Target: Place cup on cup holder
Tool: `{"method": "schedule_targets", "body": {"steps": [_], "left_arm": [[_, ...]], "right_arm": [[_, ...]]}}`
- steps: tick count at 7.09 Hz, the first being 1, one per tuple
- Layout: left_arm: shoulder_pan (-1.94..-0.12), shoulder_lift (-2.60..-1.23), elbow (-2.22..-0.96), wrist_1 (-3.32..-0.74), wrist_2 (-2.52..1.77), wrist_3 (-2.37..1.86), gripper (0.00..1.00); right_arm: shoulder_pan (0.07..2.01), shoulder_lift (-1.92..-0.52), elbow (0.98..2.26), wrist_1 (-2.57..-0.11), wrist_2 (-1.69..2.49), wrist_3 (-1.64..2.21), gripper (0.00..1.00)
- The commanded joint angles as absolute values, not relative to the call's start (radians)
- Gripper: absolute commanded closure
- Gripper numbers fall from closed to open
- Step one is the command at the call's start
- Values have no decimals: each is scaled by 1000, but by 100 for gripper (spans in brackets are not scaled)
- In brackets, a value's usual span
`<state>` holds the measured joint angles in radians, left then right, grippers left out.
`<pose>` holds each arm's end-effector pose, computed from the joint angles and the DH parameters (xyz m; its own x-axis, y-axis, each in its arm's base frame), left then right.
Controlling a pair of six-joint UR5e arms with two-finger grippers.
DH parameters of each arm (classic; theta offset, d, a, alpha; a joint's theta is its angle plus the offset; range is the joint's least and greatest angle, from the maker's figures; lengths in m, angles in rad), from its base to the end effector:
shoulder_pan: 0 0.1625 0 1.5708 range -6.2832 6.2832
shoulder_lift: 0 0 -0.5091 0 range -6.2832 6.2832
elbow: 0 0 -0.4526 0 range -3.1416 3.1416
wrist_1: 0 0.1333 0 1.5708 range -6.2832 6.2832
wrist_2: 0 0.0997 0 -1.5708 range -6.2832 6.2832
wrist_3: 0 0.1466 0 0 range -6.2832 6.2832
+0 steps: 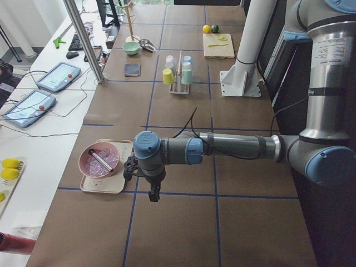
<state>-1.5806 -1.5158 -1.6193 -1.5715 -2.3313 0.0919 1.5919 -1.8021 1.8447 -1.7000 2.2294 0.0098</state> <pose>-0.0374 -0.5233 0.7806 0.7223 0.0807 -0.6869 -0.0567 0.9967 0.0575 0.0525 -0.4238 0.7629 0.7893 0.0794 0.6088 -0.0288 0.9953 -0.0925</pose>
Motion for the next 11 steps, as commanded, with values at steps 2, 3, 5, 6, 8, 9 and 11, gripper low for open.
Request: {"method": "schedule_targets", "body": {"steps": [2, 3, 5, 6, 8, 9, 11], "left_arm": [[-1583, -1489, -1589, -1669, -2391, 84, 0], [-1583, -1489, -1592, -1669, -2391, 84, 0], [-1583, -1488, -1603, -1664, -2391, 84, 0], [-1583, -1489, -1617, -1657, -2395, 83, 0], [-1583, -1493, -1716, -1478, -2398, 81, 0], [-1582, -1502, -1720, -1461, -2389, 83, 0], [-1577, -1506, -1707, -1462, -2375, 92, 0]], "right_arm": [[1586, -1781, 1854, -1692, 2259, 14, 0], [1586, -1751, 1855, -1697, 2258, 9, 0], [1586, -1746, 1883, -1694, 2269, 9, 0], [1586, -1741, 1882, -1692, 2266, -3, 0], [1586, -1738, 1876, -1693, 2266, -119, 0], [1586, -1740, 1873, -1695, 2266, -115, 0], [1586, -1738, 1856, -1695, 2272, -112, 0]]}}
